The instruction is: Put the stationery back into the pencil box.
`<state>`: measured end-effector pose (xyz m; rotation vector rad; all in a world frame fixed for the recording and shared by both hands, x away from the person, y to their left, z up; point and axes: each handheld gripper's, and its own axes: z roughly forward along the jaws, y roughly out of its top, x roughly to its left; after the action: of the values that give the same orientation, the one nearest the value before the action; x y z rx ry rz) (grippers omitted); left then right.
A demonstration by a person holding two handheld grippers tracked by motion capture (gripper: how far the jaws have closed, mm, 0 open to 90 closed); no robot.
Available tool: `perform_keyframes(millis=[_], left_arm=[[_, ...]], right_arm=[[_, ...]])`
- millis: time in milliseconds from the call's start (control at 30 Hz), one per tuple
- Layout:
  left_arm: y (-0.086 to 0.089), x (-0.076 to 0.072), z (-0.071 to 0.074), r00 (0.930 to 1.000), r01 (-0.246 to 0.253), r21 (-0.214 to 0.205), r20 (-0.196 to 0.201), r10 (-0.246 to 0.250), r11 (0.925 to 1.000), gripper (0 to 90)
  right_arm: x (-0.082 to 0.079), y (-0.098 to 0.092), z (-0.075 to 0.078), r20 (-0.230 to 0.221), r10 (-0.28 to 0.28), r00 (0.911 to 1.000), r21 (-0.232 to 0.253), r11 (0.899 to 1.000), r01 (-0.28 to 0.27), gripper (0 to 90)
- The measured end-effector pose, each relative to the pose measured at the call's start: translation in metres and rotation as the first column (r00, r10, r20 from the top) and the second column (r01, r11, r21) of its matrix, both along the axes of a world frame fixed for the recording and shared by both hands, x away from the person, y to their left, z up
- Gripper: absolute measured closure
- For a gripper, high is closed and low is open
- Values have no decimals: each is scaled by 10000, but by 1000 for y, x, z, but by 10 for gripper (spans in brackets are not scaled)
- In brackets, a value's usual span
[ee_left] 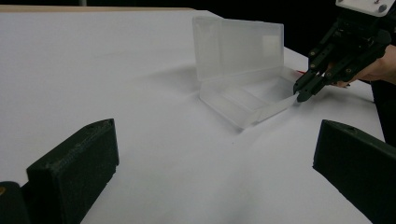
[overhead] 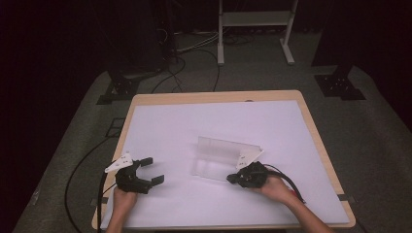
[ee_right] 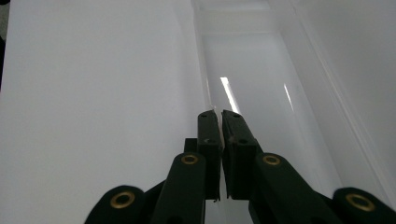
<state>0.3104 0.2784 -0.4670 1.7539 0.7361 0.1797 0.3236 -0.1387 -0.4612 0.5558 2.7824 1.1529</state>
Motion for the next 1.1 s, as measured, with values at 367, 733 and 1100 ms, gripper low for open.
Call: perform_keyframes(millis=[367,733,1100], left_arm=[[0,0,0,10000,-12,-2,-12,12,10000,0],[0,0,0,10000,-23,-30,-22,23,10000,0],[0,0,0,10000,-29,-31,-20,29,10000,0]], right_arm=[[0,0,-2,-353,44,9994,17,10000,-43,762],[-5,-14,14,-79,-251,9997,507,9984,255,616],[-13,-38,31,356,-820,9960,801,9937,790,561]])
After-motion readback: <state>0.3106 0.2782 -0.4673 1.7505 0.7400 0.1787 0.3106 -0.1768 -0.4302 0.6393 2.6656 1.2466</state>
